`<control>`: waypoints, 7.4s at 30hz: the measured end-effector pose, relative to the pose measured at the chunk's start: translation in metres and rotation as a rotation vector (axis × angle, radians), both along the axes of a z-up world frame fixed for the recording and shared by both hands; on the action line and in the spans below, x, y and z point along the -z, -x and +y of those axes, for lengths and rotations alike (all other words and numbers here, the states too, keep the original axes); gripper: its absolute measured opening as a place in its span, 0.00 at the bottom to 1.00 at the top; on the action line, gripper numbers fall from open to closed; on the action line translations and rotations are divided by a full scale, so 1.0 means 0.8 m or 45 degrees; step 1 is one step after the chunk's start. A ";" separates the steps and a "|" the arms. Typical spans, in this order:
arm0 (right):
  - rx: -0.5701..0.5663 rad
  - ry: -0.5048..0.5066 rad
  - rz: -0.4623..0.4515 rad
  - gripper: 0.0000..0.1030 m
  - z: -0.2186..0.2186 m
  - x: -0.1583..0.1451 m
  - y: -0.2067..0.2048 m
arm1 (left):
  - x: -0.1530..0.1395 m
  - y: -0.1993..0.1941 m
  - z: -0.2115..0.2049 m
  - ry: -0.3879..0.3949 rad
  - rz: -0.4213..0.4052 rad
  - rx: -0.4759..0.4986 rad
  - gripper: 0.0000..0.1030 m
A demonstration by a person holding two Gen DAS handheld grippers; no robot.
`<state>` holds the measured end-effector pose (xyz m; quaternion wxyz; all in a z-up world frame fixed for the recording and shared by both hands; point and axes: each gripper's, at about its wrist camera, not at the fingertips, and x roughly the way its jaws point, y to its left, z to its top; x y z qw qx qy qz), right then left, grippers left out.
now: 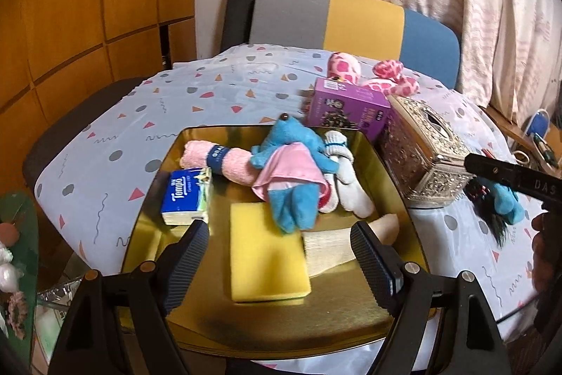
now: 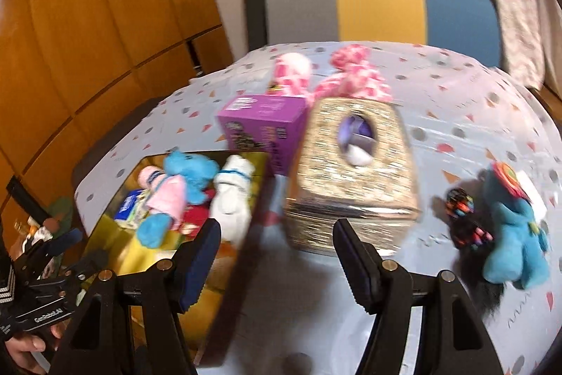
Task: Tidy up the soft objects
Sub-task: 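Withdraw both tools from the tray toward the remaining items, then grasp the black beaded hair braid with the left tool, then grasp and lift the white foam block with the right tool while the left tool holds the braid, then carry the black beaded braid toward the gold tray with the left tool while the right holds the block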
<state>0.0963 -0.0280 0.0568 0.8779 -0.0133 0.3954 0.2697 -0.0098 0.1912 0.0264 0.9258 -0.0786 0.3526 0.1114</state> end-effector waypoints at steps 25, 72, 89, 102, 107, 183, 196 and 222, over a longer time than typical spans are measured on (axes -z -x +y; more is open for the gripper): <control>1.152 -0.206 -0.075 0.65 -0.361 0.000 -0.036 | -0.001 -0.045 -0.152 -0.108 0.054 0.450 0.80; 1.061 -0.732 0.266 0.66 -0.402 0.054 -0.043 | 0.108 -0.289 -0.417 0.120 0.485 0.652 0.40; 1.067 -0.502 0.361 0.66 -0.380 0.067 -0.054 | 0.113 -0.113 -0.318 -0.040 0.251 0.878 0.43; 0.925 -0.009 0.219 0.66 -0.376 0.034 -0.130 | 0.122 -0.116 -0.319 -0.047 0.136 0.893 0.43; 0.806 0.157 0.211 0.66 -0.376 0.042 -0.176 | 0.122 -0.112 -0.308 -0.002 0.129 0.893 0.43; 0.361 0.505 0.431 0.61 -0.191 0.115 -0.043 | 0.018 -0.055 -0.242 0.056 0.018 0.649 0.39; 0.315 0.573 0.362 0.59 -0.154 0.118 -0.023 | 0.001 -0.052 -0.222 0.060 -0.009 0.584 0.39; 0.247 0.694 0.241 0.59 -0.142 0.124 -0.009 | -0.018 -0.036 -0.164 0.086 -0.051 0.452 0.39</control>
